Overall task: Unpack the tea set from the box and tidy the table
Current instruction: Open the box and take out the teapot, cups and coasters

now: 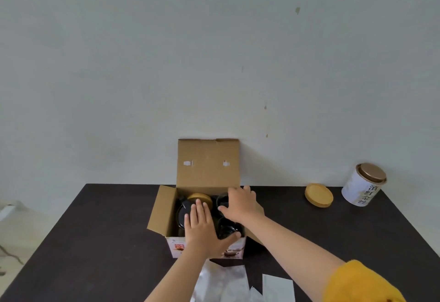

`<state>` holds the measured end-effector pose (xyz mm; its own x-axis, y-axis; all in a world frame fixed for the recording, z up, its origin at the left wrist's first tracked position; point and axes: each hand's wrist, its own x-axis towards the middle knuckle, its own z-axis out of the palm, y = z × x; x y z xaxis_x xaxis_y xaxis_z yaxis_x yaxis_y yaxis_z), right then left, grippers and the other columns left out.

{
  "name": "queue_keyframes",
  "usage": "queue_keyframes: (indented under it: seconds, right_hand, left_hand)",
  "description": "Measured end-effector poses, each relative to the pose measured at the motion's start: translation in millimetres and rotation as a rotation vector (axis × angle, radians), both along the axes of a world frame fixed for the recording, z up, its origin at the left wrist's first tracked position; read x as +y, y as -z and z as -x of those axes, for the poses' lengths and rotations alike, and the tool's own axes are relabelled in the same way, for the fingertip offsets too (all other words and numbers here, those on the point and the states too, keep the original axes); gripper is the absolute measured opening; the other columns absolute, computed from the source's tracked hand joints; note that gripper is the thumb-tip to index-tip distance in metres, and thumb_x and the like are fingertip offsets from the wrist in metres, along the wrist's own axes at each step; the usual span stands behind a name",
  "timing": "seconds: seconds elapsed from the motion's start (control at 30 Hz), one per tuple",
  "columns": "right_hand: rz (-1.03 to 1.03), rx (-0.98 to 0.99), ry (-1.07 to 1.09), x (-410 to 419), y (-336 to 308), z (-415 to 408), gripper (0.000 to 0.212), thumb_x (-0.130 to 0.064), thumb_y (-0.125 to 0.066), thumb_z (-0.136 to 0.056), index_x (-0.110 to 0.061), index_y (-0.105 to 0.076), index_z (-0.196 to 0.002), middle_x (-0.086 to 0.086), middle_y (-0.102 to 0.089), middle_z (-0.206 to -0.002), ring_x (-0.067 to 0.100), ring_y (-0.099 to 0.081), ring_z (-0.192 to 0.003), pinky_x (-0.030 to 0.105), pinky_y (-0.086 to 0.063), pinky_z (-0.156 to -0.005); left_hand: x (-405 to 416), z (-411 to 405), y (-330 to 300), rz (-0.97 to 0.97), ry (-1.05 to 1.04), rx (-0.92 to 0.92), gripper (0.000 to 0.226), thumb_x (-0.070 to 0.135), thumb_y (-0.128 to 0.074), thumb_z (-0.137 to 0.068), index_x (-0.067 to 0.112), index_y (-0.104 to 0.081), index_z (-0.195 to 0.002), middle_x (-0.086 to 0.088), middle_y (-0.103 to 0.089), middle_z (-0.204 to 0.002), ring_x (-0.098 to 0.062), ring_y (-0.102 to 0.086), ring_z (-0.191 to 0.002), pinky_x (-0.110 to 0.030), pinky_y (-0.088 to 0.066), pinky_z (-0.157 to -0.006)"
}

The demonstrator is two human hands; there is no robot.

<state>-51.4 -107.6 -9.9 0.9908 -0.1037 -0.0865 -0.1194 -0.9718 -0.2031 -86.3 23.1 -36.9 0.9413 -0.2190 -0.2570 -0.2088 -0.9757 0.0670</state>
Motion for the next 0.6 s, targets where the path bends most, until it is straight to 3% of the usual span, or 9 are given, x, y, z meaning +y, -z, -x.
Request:
queue_keyframes:
  seconds: [0.2,0.47,0.6]
  right_hand:
    - [0.125,0.071,0.032,13.4,3.6,-18.3,0.052,-0.059,-0.064,-0.077,-0.016,-0.056,-0.105,0.004,-0.062,-0.107,0.029,-0.044,-0.109,0.039,-0.034,-0.085]
    - [0.057,-0.073,0.029,7.2,-6.4,-15.7,0.048,-0.058,-0.066,-0.066,-0.018,-0.048,-0.088,0.000,-0.059,-0.093,0.025,-0.046,-0.099,0.036,-0.036,-0.079]
    - [-0.012,-0.192,0.054,-2.6,-26.2,-8.6,0.052,-0.064,-0.064,-0.065,-0.020,-0.048,-0.087,-0.003,-0.059,-0.092,0.021,-0.055,-0.092,0.034,-0.040,-0.079]
  left_hand:
    - [0.3,0.1,4.8,0.014,0.048,0.000,0.140,0.093,0.015,-0.038,0.002,0.018,-0.145,-0.018,0.023,-0.154,-0.034,0.021,-0.142,-0.048,0.008,-0.115]
    - [-0.8,-1.2,8.0,-0.010,0.053,-0.014,0.132,0.092,0.014,-0.041,0.002,0.026,-0.137,-0.019,0.023,-0.154,-0.035,0.021,-0.142,-0.047,0.009,-0.114]
    - [-1.3,-1.4,9.2,-0.005,0.046,-0.019,0.138,0.093,0.013,-0.042,0.002,0.018,-0.145,-0.019,0.022,-0.154,-0.036,0.020,-0.142,-0.048,0.007,-0.116]
